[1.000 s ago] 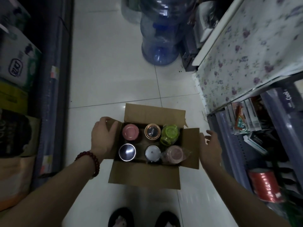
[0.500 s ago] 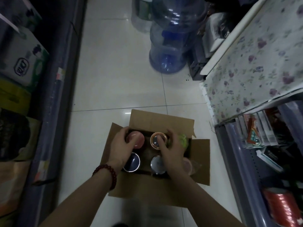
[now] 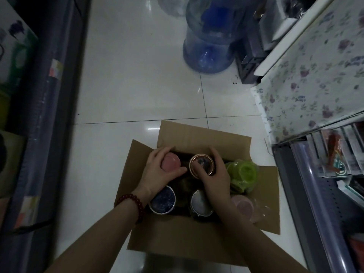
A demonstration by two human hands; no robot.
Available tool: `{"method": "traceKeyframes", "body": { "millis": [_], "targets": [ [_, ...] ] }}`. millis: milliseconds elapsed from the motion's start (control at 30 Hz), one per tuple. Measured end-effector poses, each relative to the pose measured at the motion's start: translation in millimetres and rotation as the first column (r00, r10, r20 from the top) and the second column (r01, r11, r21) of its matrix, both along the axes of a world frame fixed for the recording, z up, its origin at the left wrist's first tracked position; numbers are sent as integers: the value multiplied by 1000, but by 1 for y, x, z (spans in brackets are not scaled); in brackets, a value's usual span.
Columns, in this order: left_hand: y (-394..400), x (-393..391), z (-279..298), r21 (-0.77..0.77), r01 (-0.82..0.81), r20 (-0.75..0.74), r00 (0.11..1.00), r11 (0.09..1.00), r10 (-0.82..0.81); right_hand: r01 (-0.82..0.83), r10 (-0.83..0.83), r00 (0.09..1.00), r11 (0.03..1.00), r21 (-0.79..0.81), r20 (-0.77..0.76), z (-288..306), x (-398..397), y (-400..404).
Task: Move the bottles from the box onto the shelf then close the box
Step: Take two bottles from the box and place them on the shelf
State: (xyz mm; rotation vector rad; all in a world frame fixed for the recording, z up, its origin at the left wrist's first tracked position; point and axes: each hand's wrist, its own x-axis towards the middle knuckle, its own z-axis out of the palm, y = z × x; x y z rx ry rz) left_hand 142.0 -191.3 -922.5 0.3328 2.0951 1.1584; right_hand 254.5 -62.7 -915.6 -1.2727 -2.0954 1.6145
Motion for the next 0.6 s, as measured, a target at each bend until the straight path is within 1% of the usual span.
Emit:
{"method": "traceKeyframes", "body": {
  "millis": [100,200,300,367,500,600],
  "targets": [
    [-6,-2,-4,13,64,-51,997,998,-63,-75,76,997,997,12,-9,-2,2,-6],
    [-8,-1,-8,30,72,-96,993,997,-68,-149,149,989,988,31,7,-1,2,-8],
    [-6,-2,-9,25,61,-143,988,998,-57,-202,197,979,973,108,55,-6,2,-5],
    [-6,-2,-8,21,50,-156,987,999,-46,-186,179,982,971,147,61,-11,2,-3],
    [-5,1,-4,5,33,-219,975,999,-32,-110,106,994,980,165,30,-11,0,-1],
    [-3,0,4,-6,-15,-235,972,1000,13,-55,54,998,983,176,14,-7,0,-1]
  ]
}}
